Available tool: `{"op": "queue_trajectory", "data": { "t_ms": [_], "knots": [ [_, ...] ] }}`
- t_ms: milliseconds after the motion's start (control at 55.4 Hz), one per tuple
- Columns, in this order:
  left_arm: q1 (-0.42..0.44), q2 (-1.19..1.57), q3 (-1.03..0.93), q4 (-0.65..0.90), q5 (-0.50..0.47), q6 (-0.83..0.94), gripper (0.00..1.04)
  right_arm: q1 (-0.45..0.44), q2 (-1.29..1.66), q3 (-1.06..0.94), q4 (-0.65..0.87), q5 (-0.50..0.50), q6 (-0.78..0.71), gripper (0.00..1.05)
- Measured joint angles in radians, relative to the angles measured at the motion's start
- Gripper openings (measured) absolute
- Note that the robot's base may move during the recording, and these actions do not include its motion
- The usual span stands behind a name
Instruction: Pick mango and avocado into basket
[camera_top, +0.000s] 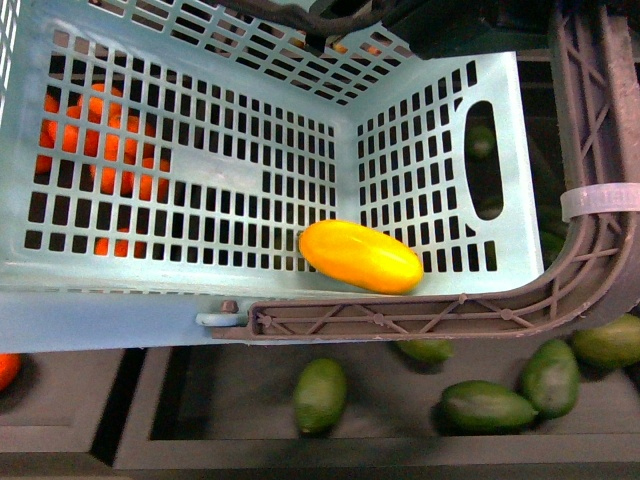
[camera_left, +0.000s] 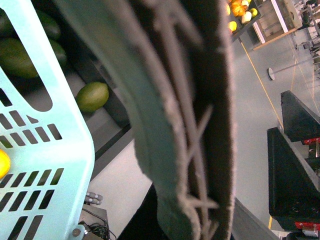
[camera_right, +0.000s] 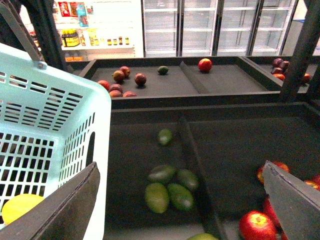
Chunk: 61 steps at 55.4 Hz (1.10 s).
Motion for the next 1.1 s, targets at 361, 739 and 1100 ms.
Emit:
{"op": "queue_trajectory", "data": {
  "t_ms": [361, 739, 1100],
  "knots": [
    [0.015, -0.001, 0.0, 0.0, -0.028, 0.008, 0.09, 0.0, 0.001, 0.0, -0.001, -0.004, 0.0, 0.97],
    [-0.001, 0.0, 0.0, 0.0, 0.005, 0.001, 0.09, -0.148, 0.223, 0.012, 0.275, 0.017, 0.259, 0.97],
    [0.003, -0.001, 0.0, 0.0, -0.017, 0.002, 0.09, -0.408, 1.099, 0.409, 0.496, -0.085, 0.22, 0.97]
  ]
}}
